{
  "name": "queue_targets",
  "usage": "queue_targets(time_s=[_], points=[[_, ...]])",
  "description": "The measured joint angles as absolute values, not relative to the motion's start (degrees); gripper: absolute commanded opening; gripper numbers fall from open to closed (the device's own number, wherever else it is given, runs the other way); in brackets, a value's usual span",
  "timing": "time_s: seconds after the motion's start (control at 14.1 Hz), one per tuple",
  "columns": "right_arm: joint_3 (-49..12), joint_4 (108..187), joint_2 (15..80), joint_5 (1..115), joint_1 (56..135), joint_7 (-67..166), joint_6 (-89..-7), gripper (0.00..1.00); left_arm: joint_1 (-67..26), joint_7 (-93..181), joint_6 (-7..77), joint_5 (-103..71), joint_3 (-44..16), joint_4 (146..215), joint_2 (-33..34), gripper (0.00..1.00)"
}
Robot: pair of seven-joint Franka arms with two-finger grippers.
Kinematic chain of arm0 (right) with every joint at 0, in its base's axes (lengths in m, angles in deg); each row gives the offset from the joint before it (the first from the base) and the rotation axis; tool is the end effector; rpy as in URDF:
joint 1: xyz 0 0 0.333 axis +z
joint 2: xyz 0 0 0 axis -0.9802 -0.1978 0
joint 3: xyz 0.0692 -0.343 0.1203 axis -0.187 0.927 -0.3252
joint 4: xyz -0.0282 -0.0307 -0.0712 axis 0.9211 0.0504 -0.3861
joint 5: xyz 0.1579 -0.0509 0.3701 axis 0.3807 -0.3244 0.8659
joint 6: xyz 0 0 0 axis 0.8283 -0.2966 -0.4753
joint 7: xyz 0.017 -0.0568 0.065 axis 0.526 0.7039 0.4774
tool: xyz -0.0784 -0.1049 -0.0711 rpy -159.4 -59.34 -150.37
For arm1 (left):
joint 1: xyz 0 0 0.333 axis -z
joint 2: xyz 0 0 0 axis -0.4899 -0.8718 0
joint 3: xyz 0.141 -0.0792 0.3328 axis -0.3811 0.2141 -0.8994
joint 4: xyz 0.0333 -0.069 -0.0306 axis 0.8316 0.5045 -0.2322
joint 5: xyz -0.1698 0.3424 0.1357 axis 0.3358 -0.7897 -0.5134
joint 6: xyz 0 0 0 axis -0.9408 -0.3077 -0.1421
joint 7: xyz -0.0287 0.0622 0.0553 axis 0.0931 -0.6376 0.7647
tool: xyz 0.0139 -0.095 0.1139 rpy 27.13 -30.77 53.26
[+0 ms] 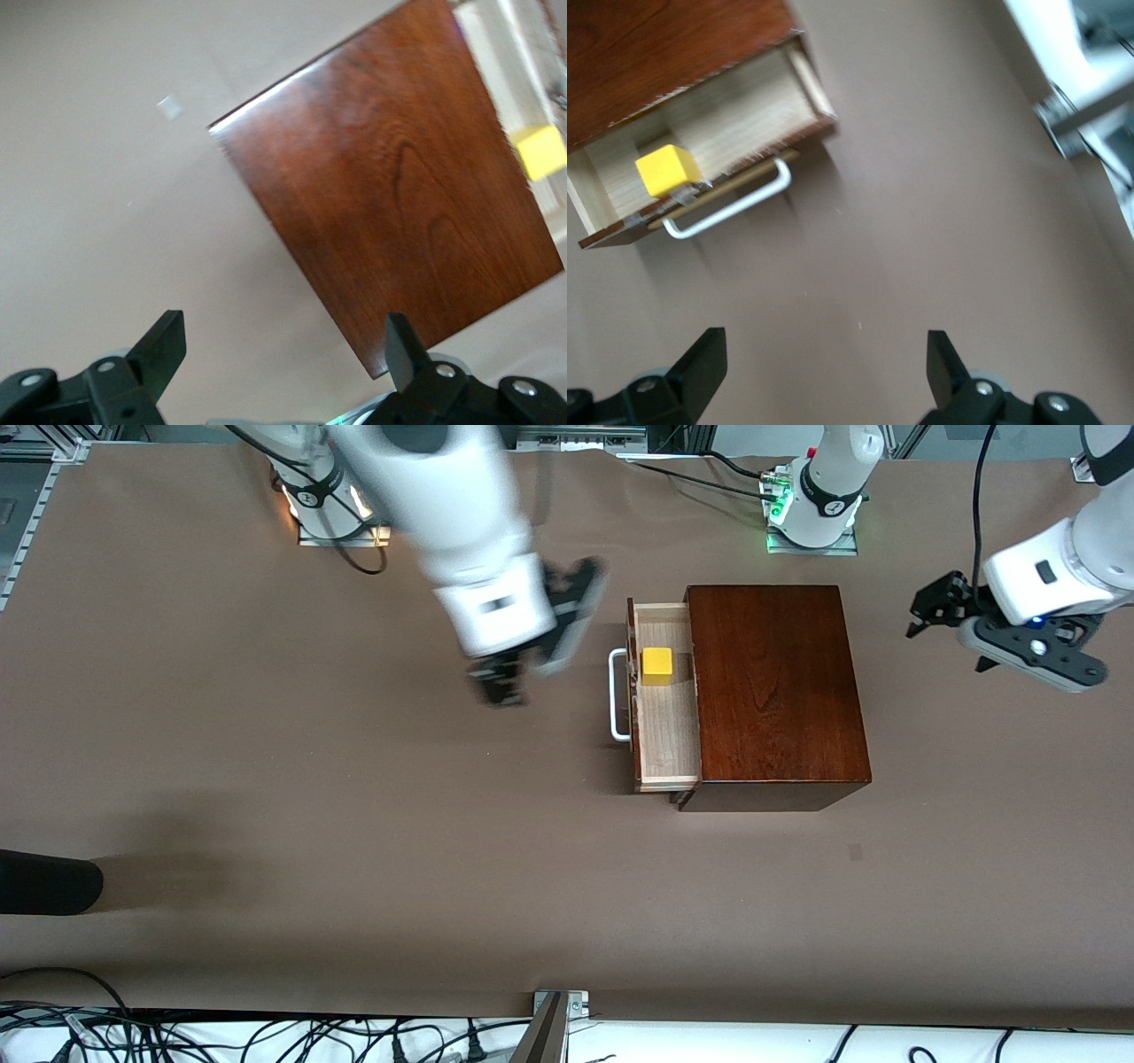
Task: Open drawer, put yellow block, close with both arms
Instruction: 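Withdraw the right gripper while the left gripper moves to the drawer front, then push the drawer shut into the box with the left gripper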
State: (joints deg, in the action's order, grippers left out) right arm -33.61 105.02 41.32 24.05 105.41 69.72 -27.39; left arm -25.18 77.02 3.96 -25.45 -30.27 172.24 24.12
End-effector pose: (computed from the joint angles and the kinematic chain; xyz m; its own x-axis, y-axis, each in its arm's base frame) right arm 0.6253 0.4210 0.5980 0.4951 0.8445 0.2041 0.8666 -0.4968 -0.0466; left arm 0.5597 -0.0576 0.5987 0.8323 -0.5409 -0.1215 -0.5380 -0.8409 0.0581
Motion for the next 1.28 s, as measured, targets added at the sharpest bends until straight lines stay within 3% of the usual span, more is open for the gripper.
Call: queue_targets(time_s=[0.28,0.64,0.78,0.99,1.28], points=[[-33.6,107.5,48.4,26.5,92.4,71.3,-21.7,1.00,-21.0,88.3,3.0,-23.9,-29.1,172.3,23.3,1.00],[-33.3,126.3,64.7,26.4,79.9,67.7,-20.5,1.00,-13.5,89.4,-2.5,-11.0,-28.7,171.9,17.1,1.00],[-31.8,132.8,69.4,25.4,78.6,64.7,-20.7,1.00,-9.3,89.9,-2.4,-10.2,-28.6,168.6,12.0,1.00],[-30.1,136.3,71.3,23.8,78.5,60.8,-21.6,1.00,-2.9,91.8,0.3,-10.2,-28.4,162.6,4.1,1.00],[-29.8,137.1,70.7,21.9,78.5,56.0,-22.3,1.00,4.2,97.8,13.1,-10.7,-28.5,157.9,-3.8,1.00]])
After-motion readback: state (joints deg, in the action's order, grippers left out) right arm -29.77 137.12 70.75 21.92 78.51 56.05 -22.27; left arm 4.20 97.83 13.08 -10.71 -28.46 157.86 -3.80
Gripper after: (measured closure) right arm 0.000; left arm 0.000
